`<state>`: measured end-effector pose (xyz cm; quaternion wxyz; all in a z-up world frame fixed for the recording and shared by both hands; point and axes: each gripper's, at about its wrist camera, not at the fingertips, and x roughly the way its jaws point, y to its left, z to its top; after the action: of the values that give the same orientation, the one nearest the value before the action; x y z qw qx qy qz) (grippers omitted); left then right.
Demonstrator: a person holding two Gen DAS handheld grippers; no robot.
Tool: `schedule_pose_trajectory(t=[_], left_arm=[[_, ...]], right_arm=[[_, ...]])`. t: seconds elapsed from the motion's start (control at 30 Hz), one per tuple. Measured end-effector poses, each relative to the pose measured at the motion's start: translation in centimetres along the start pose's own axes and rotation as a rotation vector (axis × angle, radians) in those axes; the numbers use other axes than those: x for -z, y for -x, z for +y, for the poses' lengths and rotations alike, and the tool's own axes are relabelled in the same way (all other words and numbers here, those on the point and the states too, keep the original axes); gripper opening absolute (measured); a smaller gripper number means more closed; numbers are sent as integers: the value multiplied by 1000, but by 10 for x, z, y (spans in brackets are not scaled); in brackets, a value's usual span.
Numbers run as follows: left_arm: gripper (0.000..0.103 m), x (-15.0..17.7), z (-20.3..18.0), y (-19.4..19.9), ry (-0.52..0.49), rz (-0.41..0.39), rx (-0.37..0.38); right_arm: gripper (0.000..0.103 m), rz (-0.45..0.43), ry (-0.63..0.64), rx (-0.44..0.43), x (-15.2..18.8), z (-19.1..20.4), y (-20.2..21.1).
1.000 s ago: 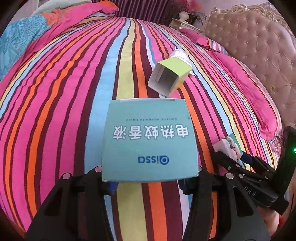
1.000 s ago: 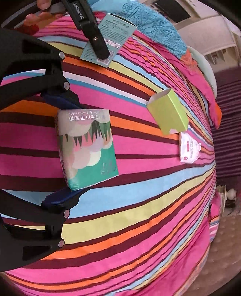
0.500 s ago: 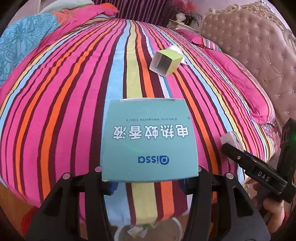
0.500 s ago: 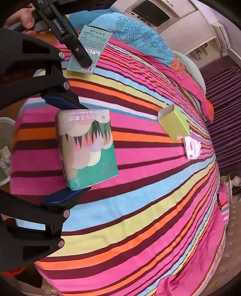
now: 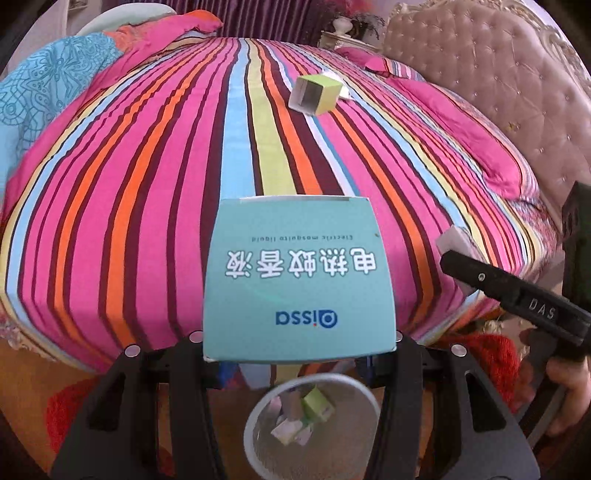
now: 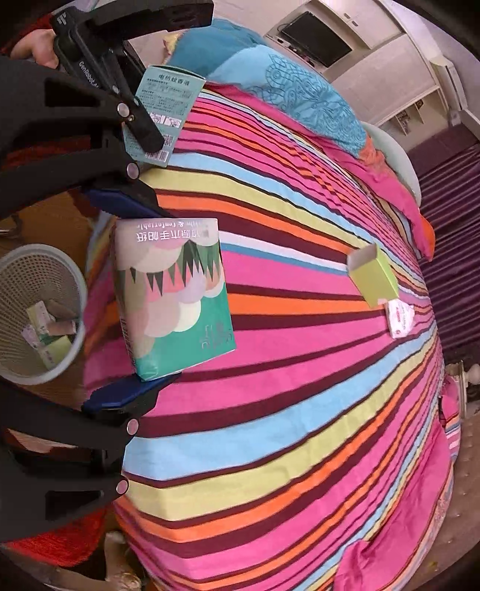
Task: Collect trash
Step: 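Carry the blue Aissa box and green tissue pack over the wastebasket with both tools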
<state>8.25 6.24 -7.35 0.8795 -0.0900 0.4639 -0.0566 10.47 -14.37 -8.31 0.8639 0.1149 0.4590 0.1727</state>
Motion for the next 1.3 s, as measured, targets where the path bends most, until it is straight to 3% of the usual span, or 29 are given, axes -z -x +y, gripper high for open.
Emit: schedule_pose_trajectory(t=[0.67,1.3], left_arm=[[49,75,-9,7,-31,120,35],[49,115,-1,-35,31,369,50]], right_arm=[[70,168,-51,-9,65,1,2],[70,433,-249,1,113,-28,-34]])
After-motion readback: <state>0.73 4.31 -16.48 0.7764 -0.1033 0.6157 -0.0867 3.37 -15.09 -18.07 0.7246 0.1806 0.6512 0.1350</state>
